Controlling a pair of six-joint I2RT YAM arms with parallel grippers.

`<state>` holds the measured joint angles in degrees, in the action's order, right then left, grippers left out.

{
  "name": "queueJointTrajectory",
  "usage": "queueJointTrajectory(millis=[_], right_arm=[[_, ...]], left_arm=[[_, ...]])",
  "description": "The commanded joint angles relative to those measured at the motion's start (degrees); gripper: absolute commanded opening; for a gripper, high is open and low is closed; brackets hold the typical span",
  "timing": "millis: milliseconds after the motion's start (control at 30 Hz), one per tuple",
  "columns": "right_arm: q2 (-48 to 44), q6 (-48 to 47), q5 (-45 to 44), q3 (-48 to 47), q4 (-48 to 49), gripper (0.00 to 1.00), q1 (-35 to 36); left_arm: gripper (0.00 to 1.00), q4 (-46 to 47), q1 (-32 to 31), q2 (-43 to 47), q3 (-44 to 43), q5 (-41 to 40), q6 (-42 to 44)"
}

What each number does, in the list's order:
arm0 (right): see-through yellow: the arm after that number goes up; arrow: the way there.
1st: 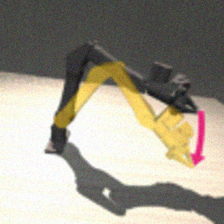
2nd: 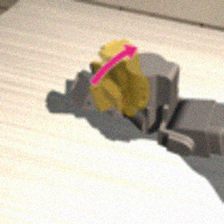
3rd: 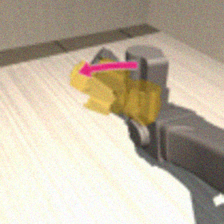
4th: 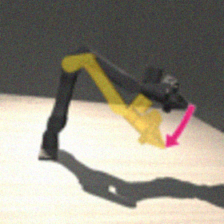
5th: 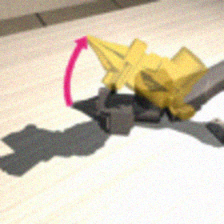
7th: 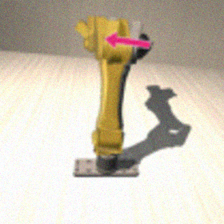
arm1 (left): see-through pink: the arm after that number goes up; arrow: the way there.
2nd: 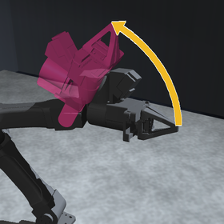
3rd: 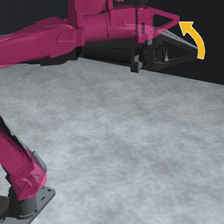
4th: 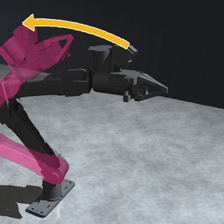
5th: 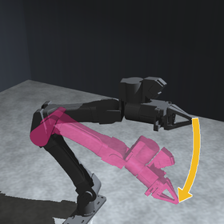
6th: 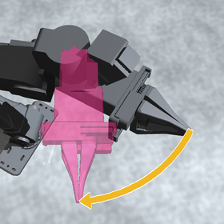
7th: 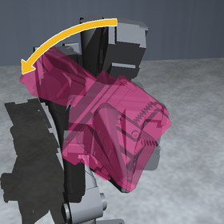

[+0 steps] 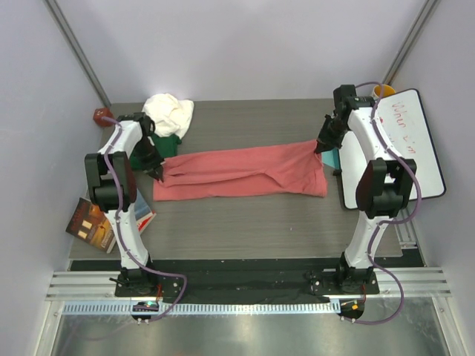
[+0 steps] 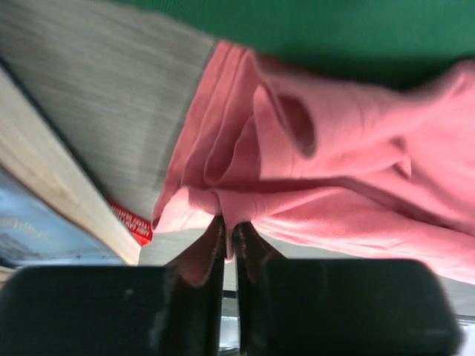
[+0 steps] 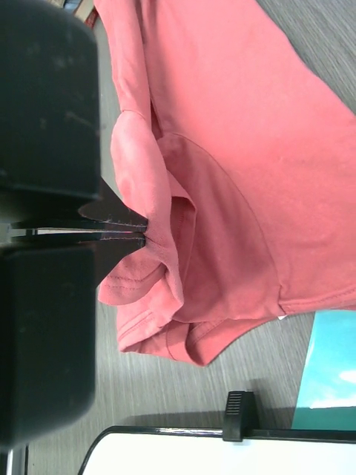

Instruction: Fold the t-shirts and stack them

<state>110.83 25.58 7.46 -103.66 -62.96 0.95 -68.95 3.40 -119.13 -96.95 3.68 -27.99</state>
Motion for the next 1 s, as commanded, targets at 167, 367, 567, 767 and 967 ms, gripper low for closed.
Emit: queueJointTrajectory(millis=[167, 367, 567, 767, 967], right_arm=[[3.52, 1.75, 0.36, -2.25, 2.93, 0.01, -0.25], [5.98, 3.33, 1.06, -5.06, 3.90, 0.03, -0.25], [8.88, 5.35, 3.16, -8.40, 4.16, 0.14, -0.25], [11.69, 11.06, 8.00, -8.14, 5.39, 0.29, -2.09], [9.51, 8.88, 8.09, -9.02, 6.09, 0.36, -2.71]], left_arm=[[0.24, 0.22, 0.12, -4.35, -6.93, -0.25, 1.09], [0.32, -0.83, 0.12, -4.27, -8.87, -2.71, 1.36], [0.34, -0.58, 0.12, -3.21, -8.35, -2.89, 1.00], [0.34, -0.75, 0.12, -2.34, -8.26, -2.80, 0.74], [0.34, -0.75, 0.12, -0.84, -6.94, -3.16, 0.92]])
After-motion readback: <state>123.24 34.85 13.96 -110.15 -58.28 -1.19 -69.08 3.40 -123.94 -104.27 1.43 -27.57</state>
